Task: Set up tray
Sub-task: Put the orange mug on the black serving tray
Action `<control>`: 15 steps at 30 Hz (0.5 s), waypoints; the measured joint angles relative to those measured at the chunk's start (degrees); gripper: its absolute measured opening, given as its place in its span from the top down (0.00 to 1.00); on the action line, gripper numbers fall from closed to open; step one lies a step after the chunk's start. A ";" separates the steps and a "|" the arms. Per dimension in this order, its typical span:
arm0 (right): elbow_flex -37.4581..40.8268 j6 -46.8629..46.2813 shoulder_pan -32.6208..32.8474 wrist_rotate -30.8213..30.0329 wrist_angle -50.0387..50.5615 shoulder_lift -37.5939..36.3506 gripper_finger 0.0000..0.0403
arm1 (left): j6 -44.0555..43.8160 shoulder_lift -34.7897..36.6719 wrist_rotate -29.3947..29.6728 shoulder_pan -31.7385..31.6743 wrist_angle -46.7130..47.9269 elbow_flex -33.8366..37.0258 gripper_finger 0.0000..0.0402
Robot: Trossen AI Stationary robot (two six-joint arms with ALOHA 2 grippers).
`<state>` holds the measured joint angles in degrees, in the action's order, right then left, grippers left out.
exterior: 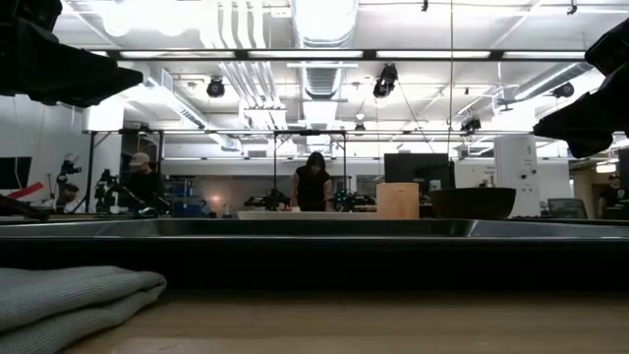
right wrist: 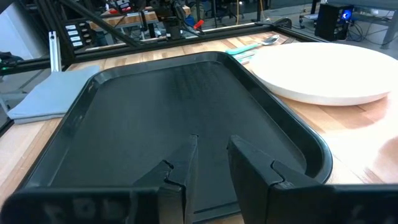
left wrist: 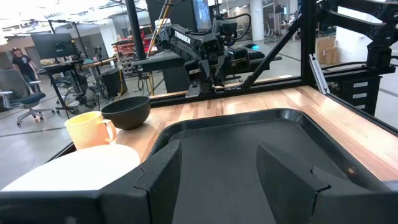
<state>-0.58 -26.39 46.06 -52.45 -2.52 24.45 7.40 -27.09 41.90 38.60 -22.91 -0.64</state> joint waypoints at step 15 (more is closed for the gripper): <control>0.00 -0.01 0.00 0.00 0.01 0.01 0.81 | 0.00 -0.02 0.01 -0.01 -0.01 0.00 0.53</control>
<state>-0.58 -26.41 46.06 -52.45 -2.52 24.46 7.40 -27.11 41.91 38.59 -22.92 -0.64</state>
